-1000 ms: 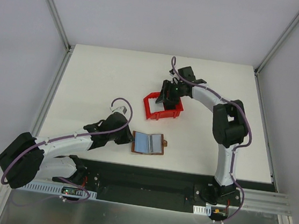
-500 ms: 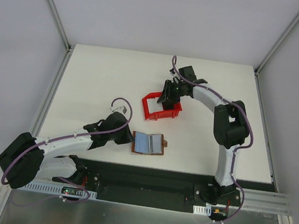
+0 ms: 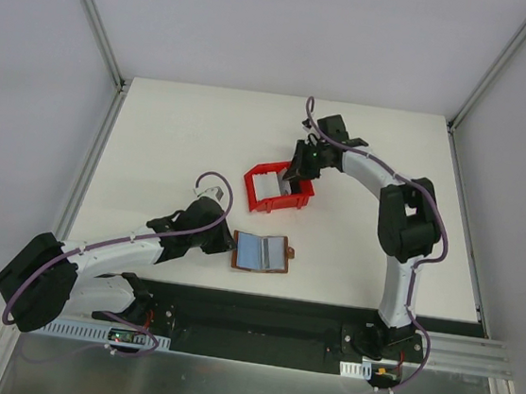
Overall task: Put the credit cards into the card holder
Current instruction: Pick up the credit card from the storage box, then insert the credit card into the card holder.
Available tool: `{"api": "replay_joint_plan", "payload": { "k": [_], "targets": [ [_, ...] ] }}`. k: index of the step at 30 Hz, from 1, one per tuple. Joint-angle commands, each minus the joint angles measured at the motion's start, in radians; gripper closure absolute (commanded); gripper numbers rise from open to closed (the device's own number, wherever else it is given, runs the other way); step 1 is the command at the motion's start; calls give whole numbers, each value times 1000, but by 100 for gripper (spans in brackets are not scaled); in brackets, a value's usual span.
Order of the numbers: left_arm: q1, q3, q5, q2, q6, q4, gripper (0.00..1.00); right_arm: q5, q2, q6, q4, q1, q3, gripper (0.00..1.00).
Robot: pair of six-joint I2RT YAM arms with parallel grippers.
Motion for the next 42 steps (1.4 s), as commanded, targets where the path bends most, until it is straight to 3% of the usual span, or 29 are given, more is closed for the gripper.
{"api": "replay_joint_plan", "payload": {
  "k": [1,3,10,17,23,29,35,42],
  "targets": [
    [8,26,11,-3,21,1,100,61,-88,-20,-18,-4,13,96],
    [7,21,11,-4,19,1,100,104,-100,-39,-32,-4,25,100],
    [7,7,7,-9,18,1,100,211,-165,-92,-48,-1,39,100],
    [7,-8,-1,-13,15,1,100,209,-323,-97,-37,-5,-5,100],
    [7,-28,-10,-15,2,1,100,95,-546,79,148,18,-293,100],
    [7,-48,-13,-10,-7,7,100,89,-711,263,344,156,-617,100],
    [7,-59,-7,2,-22,21,100,107,-700,398,526,288,-800,100],
    [7,-59,-2,14,-36,30,100,153,-604,510,678,341,-926,99]
  ]
}}
